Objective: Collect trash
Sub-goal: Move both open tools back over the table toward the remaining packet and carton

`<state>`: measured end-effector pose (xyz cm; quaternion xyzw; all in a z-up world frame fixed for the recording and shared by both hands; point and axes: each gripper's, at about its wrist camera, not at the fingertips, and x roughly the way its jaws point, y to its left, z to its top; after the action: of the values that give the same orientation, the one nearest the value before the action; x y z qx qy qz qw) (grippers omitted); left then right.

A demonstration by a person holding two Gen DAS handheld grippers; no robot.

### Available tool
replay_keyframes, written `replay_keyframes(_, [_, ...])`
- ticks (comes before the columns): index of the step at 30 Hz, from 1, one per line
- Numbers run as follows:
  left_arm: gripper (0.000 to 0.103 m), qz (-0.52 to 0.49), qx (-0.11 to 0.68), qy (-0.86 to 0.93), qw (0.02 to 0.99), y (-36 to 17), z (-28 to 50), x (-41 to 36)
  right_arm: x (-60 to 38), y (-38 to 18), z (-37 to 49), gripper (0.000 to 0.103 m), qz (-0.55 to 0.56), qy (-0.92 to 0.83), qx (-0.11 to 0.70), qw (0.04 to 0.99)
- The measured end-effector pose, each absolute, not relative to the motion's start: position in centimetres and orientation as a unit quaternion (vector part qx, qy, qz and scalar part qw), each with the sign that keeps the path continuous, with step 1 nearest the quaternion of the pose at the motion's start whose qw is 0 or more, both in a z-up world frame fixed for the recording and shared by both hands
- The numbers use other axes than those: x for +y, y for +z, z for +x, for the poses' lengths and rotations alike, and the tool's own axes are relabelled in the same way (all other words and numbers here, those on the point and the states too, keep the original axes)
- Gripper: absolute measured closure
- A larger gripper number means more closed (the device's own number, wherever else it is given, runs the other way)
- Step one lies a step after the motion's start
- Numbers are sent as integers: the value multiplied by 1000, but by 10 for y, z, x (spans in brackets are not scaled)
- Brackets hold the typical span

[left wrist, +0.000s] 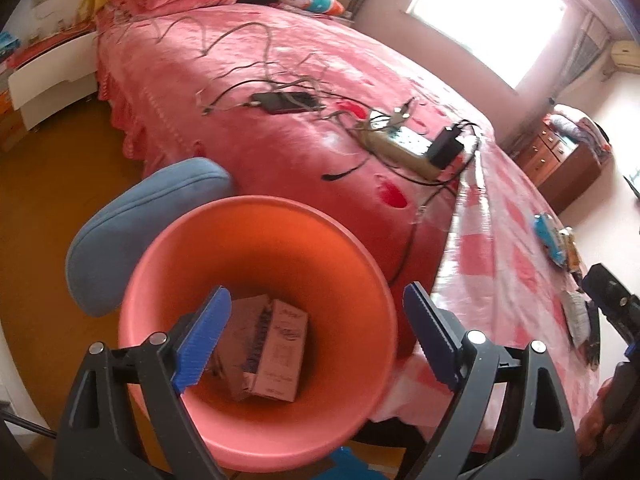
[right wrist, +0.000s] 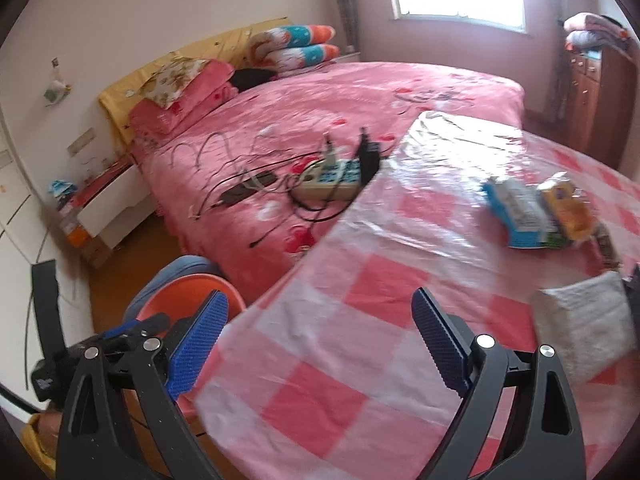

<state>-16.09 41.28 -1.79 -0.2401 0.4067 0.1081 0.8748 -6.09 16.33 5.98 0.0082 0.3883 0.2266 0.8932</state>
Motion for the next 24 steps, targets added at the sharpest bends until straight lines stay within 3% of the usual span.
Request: replay_keyframes(24, [11,-162,405,36,899,29,-141,307,59,76,-72,10,36,132,330,934])
